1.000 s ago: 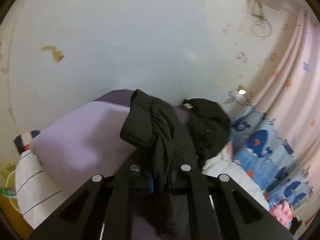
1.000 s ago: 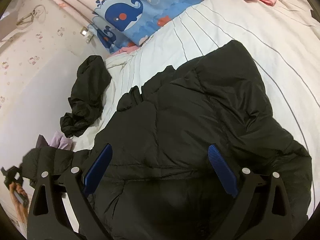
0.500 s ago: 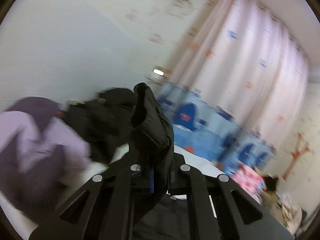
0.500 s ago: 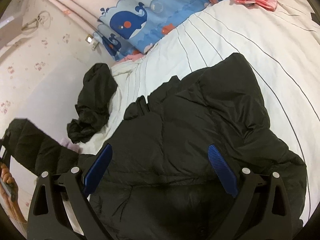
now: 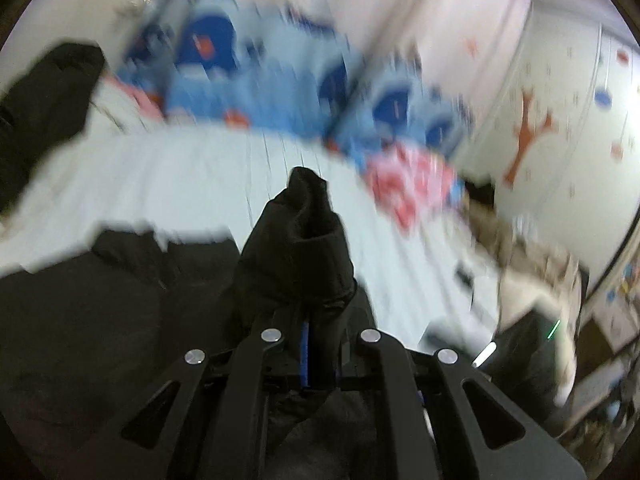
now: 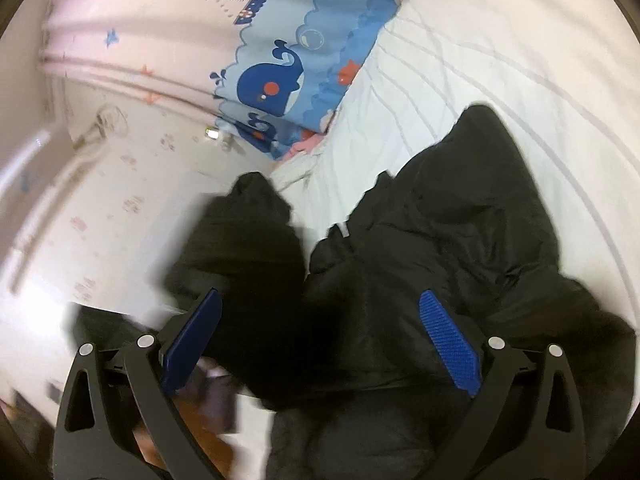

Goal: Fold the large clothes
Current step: 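Fold the held sleeve over the jacket body with the left gripper while the right gripper grasps the jacket side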

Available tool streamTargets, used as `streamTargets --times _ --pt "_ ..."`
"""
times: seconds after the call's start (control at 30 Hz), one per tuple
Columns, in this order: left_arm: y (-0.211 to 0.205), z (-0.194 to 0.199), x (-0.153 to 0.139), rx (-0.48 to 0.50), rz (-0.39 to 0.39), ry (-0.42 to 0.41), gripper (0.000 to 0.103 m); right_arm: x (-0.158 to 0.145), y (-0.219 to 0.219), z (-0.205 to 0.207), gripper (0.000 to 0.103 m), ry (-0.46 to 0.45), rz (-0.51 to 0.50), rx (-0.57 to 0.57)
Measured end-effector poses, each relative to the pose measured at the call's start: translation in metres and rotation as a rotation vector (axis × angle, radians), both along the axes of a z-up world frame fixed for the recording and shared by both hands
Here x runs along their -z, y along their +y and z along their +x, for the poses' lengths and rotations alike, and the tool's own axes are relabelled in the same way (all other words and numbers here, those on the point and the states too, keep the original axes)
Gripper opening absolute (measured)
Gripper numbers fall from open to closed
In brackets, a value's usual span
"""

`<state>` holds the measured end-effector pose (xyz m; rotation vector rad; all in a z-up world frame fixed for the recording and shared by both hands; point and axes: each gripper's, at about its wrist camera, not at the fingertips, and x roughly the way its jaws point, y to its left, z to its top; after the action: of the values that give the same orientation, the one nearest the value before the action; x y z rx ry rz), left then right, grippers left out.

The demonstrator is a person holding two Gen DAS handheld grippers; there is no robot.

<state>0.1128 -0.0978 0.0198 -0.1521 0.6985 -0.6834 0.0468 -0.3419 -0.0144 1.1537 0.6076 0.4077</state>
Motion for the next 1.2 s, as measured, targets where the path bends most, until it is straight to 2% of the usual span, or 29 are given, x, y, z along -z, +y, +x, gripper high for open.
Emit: streamTargets --times 0.07,0.13,0.17,0.2,0.27,0.3,0.33,0.4,0.53,0.6,0.7,0.73,0.8,0.83,0.9,0.93,0.97,1.07,1.1,1.2 --pt "-0.023 0.002 0.034 0.045 0.097 0.040 0.009 0.010 -0.003 0.006 0.096 0.009 0.087 -0.037" --pt "-0.029 0.000 0.053 0.074 0.157 0.068 0.011 0.025 -0.004 0.013 0.096 0.037 0.176 -0.071" --pt "-0.031 -0.002 0.061 0.090 0.188 0.087 0.012 0.031 -0.005 0.015 0.096 0.054 0.208 -0.083" --pt "-0.034 -0.003 0.066 0.108 0.231 0.106 0.019 0.037 -0.004 0.018 0.096 0.066 0.233 -0.093" --pt "-0.032 -0.010 0.066 0.118 0.279 0.096 0.040 0.042 -0.003 0.022 0.096 0.082 0.251 -0.100" --pt "-0.028 -0.016 0.061 0.122 0.283 0.071 0.063 0.044 -0.002 0.023 0.096 0.091 0.250 -0.104" --pt "-0.022 -0.021 0.056 0.114 0.277 0.040 0.075 0.045 -0.001 0.025 0.096 0.094 0.247 -0.103" --pt "-0.009 -0.033 0.043 0.098 0.265 0.001 0.077 0.047 -0.002 0.027 0.096 0.102 0.237 -0.103" --pt "0.029 -0.040 0.028 0.048 0.203 0.020 0.081 0.054 0.005 0.032 0.096 0.125 0.211 -0.100" --pt "0.058 -0.041 0.022 -0.001 0.173 0.030 0.083 0.056 0.008 0.034 0.096 0.128 0.193 -0.098" --pt "0.101 -0.037 0.017 -0.100 0.132 0.034 0.084 0.053 0.015 0.038 0.094 0.096 0.104 -0.091" --pt "0.111 -0.035 0.019 -0.132 0.122 0.033 0.084 0.051 0.019 0.038 0.091 0.090 0.067 -0.086" --pt "0.139 -0.033 0.024 -0.200 0.088 0.040 0.084 0.049 0.026 0.040 0.073 0.092 -0.023 -0.080" --pt "0.152 -0.030 0.028 -0.238 0.070 0.053 0.084 0.049 0.030 0.040 0.069 0.102 -0.073 -0.079" --pt "0.166 -0.022 0.032 -0.278 0.077 0.076 0.084 0.051 0.035 0.040 0.043 0.120 -0.134 -0.063" --pt "0.172 -0.021 0.032 -0.300 0.094 0.065 0.084 0.052 0.037 0.039 0.037 0.130 -0.165 -0.055" --pt "0.175 -0.020 0.032 -0.318 0.104 0.051 0.084 0.052 0.039 0.038 0.025 0.131 -0.189 -0.049" --pt "0.188 -0.018 0.033 -0.369 0.129 0.023 0.085 0.042 0.048 0.033 0.015 0.102 -0.289 -0.029" --pt "0.191 -0.018 0.033 -0.382 0.131 0.024 0.085 0.031 0.054 0.029 0.014 0.073 -0.360 -0.013" --pt "0.205 -0.014 0.030 -0.425 0.109 0.024 0.085 -0.004 0.066 0.018 0.011 -0.021 -0.479 0.029"
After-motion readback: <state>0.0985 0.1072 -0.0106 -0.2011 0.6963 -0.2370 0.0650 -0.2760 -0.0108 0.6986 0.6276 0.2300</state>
